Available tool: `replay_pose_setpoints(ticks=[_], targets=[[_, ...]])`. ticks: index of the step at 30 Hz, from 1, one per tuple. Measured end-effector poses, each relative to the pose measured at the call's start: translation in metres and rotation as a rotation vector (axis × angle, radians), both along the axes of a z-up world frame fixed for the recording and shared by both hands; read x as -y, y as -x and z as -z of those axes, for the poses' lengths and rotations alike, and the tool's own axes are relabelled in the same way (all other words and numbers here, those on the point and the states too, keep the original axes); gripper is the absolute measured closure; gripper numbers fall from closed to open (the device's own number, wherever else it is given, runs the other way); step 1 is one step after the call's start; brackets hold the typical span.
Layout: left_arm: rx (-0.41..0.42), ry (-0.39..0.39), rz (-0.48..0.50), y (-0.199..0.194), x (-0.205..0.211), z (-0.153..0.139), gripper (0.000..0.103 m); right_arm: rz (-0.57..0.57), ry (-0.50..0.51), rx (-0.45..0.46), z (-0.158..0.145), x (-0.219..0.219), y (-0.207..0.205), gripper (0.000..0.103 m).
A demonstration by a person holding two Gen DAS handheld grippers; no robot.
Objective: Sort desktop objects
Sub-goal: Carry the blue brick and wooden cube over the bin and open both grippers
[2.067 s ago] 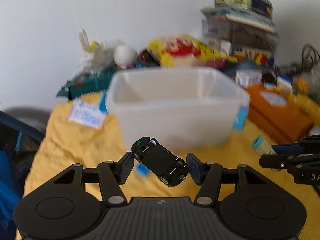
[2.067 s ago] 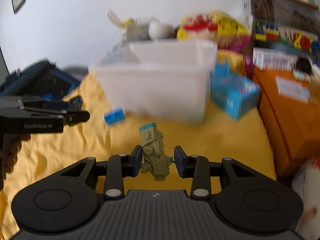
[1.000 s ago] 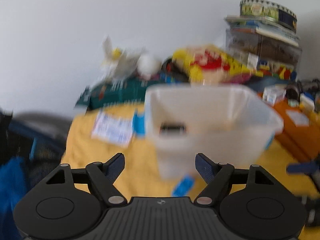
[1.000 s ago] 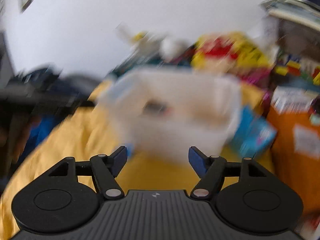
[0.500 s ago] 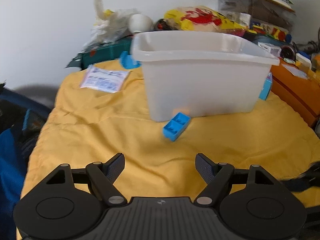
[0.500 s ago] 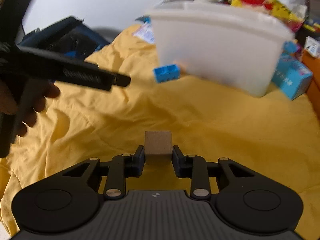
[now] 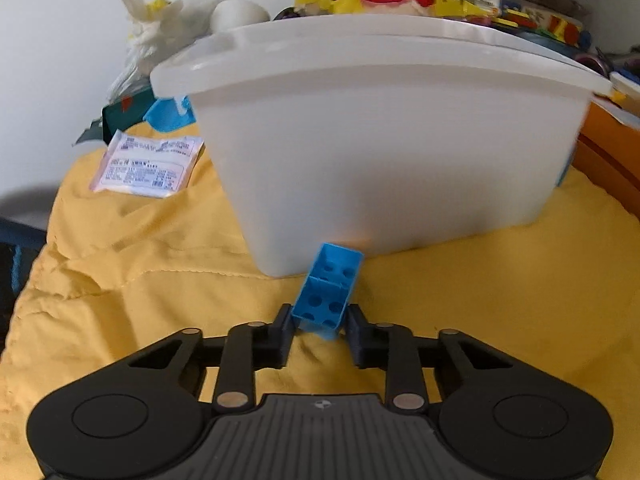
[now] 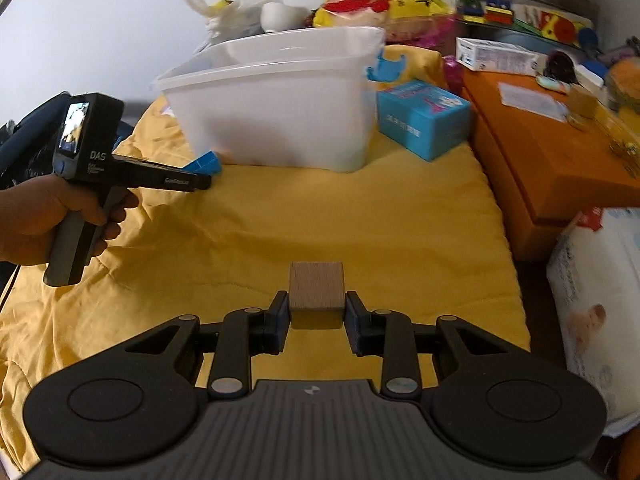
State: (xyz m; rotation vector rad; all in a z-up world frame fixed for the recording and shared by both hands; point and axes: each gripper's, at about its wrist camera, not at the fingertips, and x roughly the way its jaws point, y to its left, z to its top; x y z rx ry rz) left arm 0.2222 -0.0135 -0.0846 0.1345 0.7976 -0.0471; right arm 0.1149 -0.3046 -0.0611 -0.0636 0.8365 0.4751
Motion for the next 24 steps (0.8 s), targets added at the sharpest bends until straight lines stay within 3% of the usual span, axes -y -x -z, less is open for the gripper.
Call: replay_pose_setpoints(ticks=[5, 15, 24], targets=[[0.038, -0.001, 0.007, 0.025, 0.001, -0.026, 0.074, -0.001, -0.029, 0.005, -0.005, -0.002, -0.003, 0.071], [0.101, 0.042, -0.005, 0.075, 0.002, -0.104, 0.074, -0.030, -0.079, 0.071, -0.032, -0.019, -0.015, 0.071], [0.163, 0.059, -0.047, 0.070, -0.014, -0.160, 0.074, -0.048, -0.089, 0.175, -0.080, -0.038, -0.044, 0.071]])
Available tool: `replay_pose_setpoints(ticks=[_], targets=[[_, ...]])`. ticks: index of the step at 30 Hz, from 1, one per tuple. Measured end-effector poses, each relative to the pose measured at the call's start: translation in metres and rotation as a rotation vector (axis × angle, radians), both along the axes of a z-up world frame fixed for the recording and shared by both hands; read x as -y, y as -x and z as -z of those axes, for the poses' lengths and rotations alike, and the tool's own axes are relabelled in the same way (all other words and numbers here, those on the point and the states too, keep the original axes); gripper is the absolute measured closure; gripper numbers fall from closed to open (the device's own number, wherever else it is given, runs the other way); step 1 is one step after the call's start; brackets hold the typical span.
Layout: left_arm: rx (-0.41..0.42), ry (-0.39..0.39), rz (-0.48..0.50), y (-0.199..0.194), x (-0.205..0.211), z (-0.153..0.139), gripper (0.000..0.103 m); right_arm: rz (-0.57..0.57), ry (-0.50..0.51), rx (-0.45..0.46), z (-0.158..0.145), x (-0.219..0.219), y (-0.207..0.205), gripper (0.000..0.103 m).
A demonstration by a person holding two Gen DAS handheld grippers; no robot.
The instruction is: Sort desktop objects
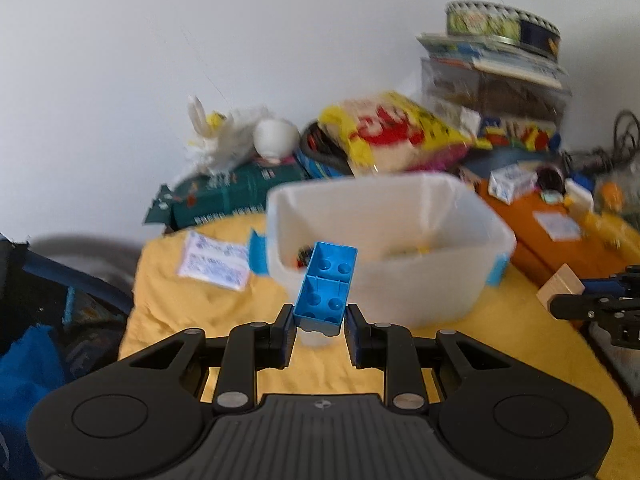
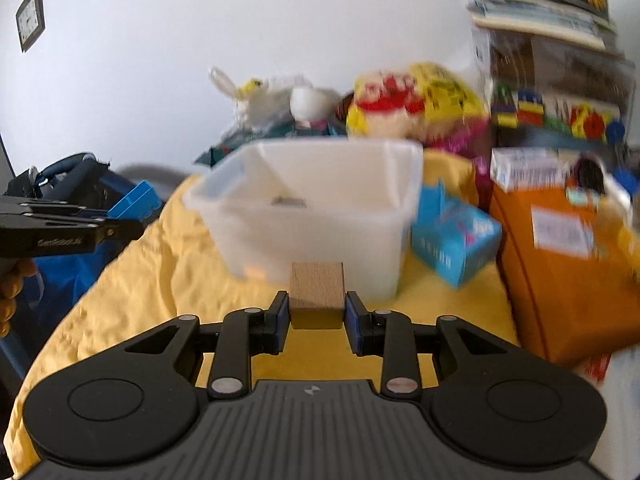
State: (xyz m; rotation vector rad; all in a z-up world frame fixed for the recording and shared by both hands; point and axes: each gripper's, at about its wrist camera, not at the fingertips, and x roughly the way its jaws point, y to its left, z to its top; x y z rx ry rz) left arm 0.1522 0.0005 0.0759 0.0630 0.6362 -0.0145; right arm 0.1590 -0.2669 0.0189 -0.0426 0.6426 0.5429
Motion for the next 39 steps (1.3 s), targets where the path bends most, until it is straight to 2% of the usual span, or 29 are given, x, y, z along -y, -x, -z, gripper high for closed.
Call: replay_pose_setpoints(ticks=[6, 9, 16, 17, 18, 19, 20, 21, 22, 26, 28, 33, 39], targets=[[0.062, -0.018, -0.007, -0.032, -0.002, -0.040, 0.074, -0.003, 0.039, 0.074, -0.043, -0.021, -0.038, 0.071], [0.063, 0.002, -0.024, -0.056, -0.002, -0.054, 0.074, -0.010, 0.054, 0.104, -0.059, -0.029, -0.062, 0.071], [0.050, -0.002, -0.058, -0.109, 0.012, -0.062, 0.073, 0.008, 0.062, 0.093, -0.072, -0.041, -0.115, 0.071], [0.051, 0.004, -0.062, -0.116, 0.014, -0.061, 0.068, 0.014, 0.062, 0.077, -0.071, -0.042, -0.123, 0.071], [0.047, 0.012, -0.064, -0.123, 0.017, -0.061, 0.045, 0.016, 0.062, 0.056, -0.069, -0.043, -0.132, 0.070], [0.042, 0.003, -0.082, -0.129, 0.019, -0.060, 0.031, 0.019, 0.069, 0.043, -0.067, -0.045, -0.139, 0.062], [0.043, -0.012, -0.112, -0.134, 0.021, -0.057, 0.011, 0.026, 0.083, 0.036, -0.064, -0.048, -0.146, 0.053], [0.036, -0.024, -0.137, -0.138, 0.022, -0.055, 0.009, 0.031, 0.095, 0.036, -0.063, -0.049, -0.149, 0.031], [0.029, -0.023, -0.146, -0.140, 0.021, -0.054, 0.009, 0.038, 0.101, 0.036, -0.062, -0.049, -0.153, 0.024], [-0.022, -0.025, -0.147, -0.149, 0.021, -0.045, 0.009, 0.027, 0.111, 0.015, -0.058, -0.050, -0.158, 0.022], [-0.028, -0.027, -0.137, -0.149, 0.022, -0.042, 0.009, 0.022, 0.120, 0.014, -0.058, -0.049, -0.159, 0.014], [-0.055, -0.012, -0.152, -0.154, 0.022, -0.040, 0.009, 0.006, 0.126, -0.015, -0.057, -0.048, -0.163, 0.002], [-0.123, -0.041, -0.151, -0.164, 0.027, -0.043, 0.009, 0.002, 0.150, -0.069, -0.061, -0.050, -0.171, 0.000]])
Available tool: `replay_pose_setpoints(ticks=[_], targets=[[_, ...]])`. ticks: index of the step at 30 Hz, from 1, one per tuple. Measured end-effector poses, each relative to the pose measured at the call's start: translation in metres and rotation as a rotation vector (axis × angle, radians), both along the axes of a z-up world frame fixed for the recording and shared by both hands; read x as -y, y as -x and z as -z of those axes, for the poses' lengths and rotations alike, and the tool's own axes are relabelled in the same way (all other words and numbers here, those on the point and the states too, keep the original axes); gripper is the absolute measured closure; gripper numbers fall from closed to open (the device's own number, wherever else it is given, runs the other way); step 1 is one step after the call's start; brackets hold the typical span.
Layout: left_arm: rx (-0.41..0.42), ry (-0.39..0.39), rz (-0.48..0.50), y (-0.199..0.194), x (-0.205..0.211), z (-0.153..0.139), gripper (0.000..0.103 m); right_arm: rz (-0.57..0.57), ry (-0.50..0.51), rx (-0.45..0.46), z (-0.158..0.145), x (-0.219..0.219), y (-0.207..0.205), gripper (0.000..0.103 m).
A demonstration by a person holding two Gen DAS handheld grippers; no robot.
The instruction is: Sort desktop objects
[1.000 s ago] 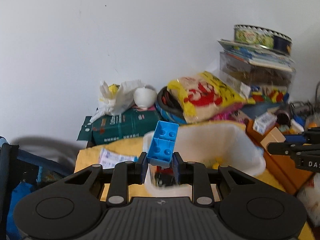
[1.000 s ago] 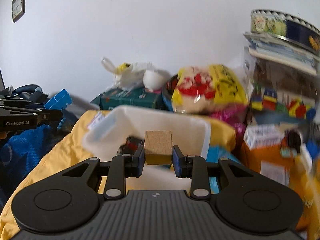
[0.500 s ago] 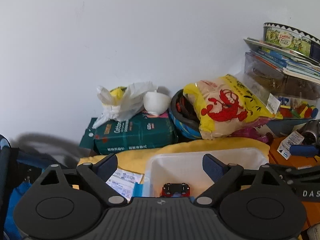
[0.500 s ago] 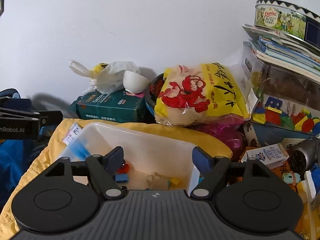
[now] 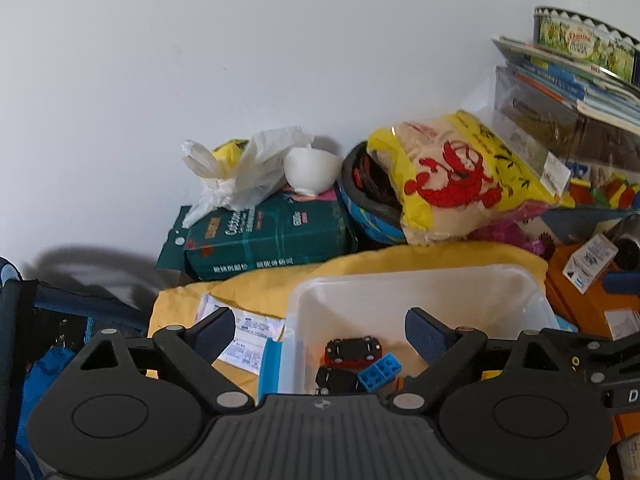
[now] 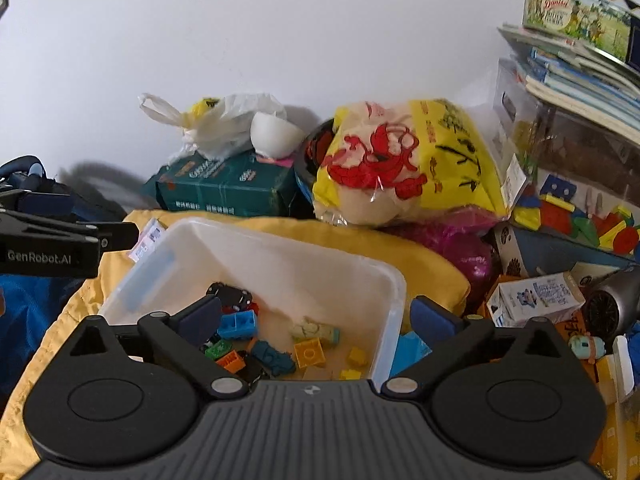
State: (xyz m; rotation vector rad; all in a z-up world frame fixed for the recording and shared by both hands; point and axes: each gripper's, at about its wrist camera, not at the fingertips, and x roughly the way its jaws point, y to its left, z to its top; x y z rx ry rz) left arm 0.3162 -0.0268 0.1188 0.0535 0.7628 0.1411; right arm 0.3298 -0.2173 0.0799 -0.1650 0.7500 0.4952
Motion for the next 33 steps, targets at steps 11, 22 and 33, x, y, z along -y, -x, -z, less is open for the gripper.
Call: replay_pose_setpoints(ticks=[11, 22, 33], targets=[[-0.155, -0.023, -0.058, -0.035, 0.006, -0.010, 0.009, 0.014, 0.080, -0.192, -0.003, -0.014, -0.035, 0.000], [-0.234, 0.070, -0.062, -0.041, 0.005, 0.022, 0.008, -0.008, 0.134, -0.241, 0.011, -0.032, -0.033, 0.000], [-0.262, 0.031, -0.053, -0.038, -0.003, 0.037, 0.008, -0.016, 0.200, -0.253, 0.027, -0.045, -0.031, 0.000]])
